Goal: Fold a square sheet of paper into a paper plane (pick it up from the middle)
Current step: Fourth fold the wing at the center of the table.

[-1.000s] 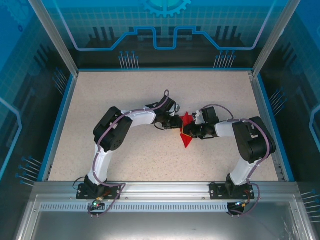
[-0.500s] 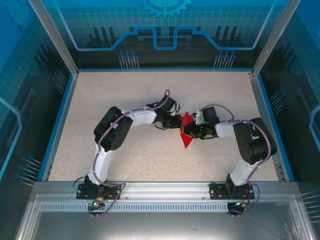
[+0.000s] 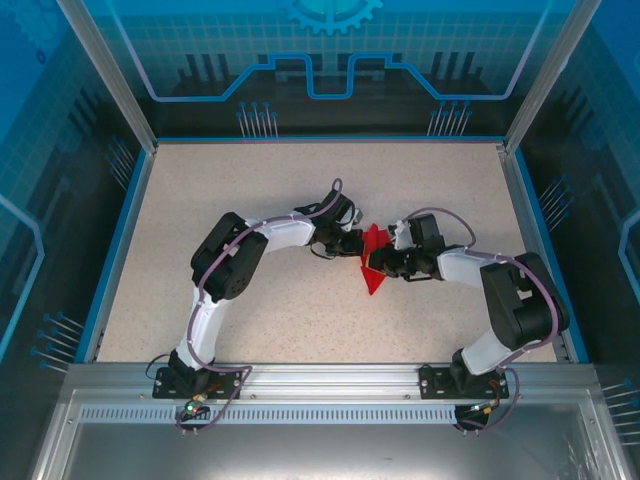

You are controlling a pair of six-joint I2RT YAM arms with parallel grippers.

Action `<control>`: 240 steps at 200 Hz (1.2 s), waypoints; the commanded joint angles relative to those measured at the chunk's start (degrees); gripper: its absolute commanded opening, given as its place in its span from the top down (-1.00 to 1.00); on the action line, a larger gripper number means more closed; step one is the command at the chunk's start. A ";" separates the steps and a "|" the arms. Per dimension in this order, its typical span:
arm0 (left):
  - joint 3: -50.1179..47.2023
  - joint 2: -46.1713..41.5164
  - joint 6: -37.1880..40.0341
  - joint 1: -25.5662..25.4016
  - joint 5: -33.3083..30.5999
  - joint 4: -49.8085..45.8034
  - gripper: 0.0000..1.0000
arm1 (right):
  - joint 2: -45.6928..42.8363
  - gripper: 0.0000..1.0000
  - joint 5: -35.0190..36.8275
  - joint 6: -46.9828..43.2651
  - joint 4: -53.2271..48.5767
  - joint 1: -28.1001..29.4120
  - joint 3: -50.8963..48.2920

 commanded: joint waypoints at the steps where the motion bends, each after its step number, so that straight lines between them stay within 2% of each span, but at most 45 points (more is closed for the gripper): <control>1: 0.50 2.35 1.47 0.71 -2.11 -2.23 1.00 | -0.70 0.68 -0.16 -0.99 -2.45 1.59 -1.35; 159: -0.31 2.62 1.62 1.32 -2.36 -1.89 1.00 | 3.72 0.73 -0.80 -0.61 0.75 2.84 -1.91; 240: 0.17 2.72 1.84 1.51 -2.28 -2.10 1.00 | 5.34 0.74 1.28 -2.69 -2.19 3.11 -0.98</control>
